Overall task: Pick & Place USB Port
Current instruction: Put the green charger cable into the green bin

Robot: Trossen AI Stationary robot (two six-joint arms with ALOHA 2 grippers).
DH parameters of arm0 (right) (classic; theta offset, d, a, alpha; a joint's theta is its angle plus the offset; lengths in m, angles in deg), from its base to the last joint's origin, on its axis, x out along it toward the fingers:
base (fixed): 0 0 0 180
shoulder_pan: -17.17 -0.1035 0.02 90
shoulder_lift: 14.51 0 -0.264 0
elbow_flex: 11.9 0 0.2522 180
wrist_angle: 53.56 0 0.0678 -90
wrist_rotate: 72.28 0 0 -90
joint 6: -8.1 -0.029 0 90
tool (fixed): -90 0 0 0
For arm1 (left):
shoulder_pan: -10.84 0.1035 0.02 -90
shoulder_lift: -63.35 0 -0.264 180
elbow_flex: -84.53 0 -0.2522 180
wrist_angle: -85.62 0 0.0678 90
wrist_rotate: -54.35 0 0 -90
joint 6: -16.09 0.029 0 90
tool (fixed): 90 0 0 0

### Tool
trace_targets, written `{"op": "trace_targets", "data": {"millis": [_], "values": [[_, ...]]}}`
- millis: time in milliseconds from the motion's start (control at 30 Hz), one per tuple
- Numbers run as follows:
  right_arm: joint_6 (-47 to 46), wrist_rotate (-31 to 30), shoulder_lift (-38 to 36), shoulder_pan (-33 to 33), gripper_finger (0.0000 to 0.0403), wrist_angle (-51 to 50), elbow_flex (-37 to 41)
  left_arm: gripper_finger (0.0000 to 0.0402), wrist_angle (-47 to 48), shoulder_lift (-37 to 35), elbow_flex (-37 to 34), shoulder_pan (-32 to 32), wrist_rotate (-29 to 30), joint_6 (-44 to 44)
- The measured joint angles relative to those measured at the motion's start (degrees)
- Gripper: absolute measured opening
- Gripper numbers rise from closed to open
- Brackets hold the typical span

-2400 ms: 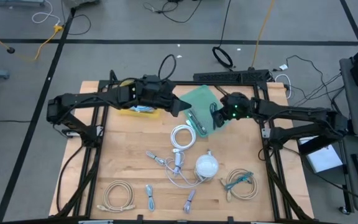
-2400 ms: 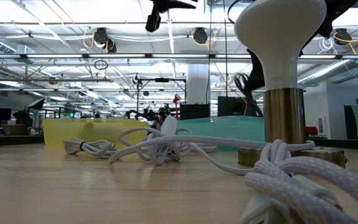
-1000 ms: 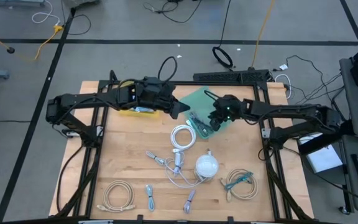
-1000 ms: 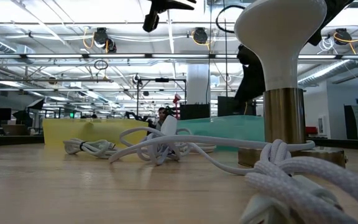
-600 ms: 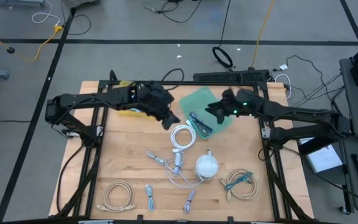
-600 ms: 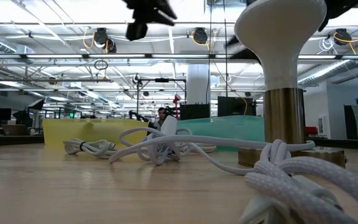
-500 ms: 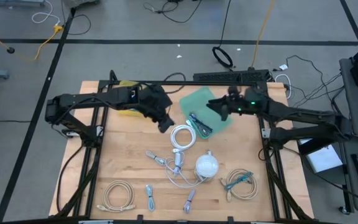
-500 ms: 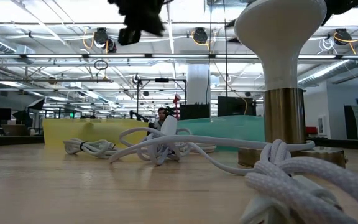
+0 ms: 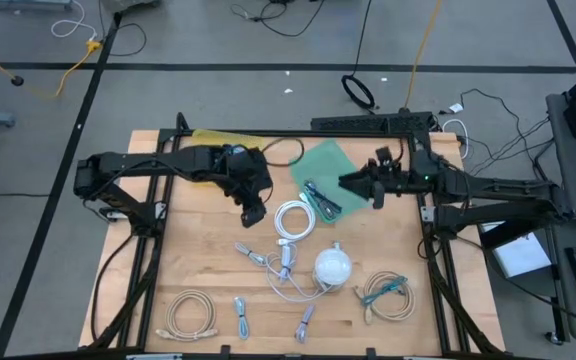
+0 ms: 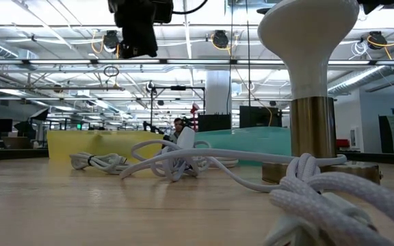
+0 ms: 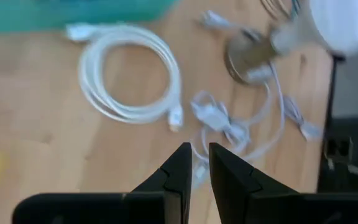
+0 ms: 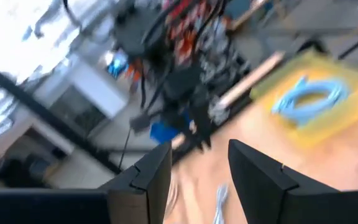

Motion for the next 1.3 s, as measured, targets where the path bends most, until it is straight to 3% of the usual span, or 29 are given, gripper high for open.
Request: {"op": "trace_targets", "data": {"millis": [200,367,533,633,900,1167,1300], "values": [[-3.1,6.7,0.1,-6.4,0.0147,-8.7,0.0,0.0058,0.0,0.0,-5.6,-2.4,-1.2,-2.0],[-9.6,15.4,-0.2,-15.2,0.0141,-24.1,0.0,0.0058,-0.5,0.0,-9.7,-4.8,-1.1,-3.6],[-15.8,15.3,-0.3,-25.7,0.0131,-42.7,0.0,0.0058,-0.8,0.0,-11.3,-5.5,0.1,-4.0],[-18.4,12.1,0.6,-32.5,0.0127,-48.5,0.1,0.0058,-1.0,0.0,-11.2,-5.5,0.3,-3.9],[-17.7,2.8,9.9,-47.2,0.0125,-49.5,0.1,0.0058,-3.8,0.0,-11.3,-5.4,0.6,-4.4],[-14.8,1.7,20.6,-53.0,0.0125,-44.4,0.1,0.0058,-4.7,0.0,-11.2,-5.4,1.3,-5.9],[-13.8,-1.7,23.9,-55.2,0.0125,-43.1,0.1,0.0058,-4.7,0.0,-11.3,-5.4,1.3,-6.9]]}}
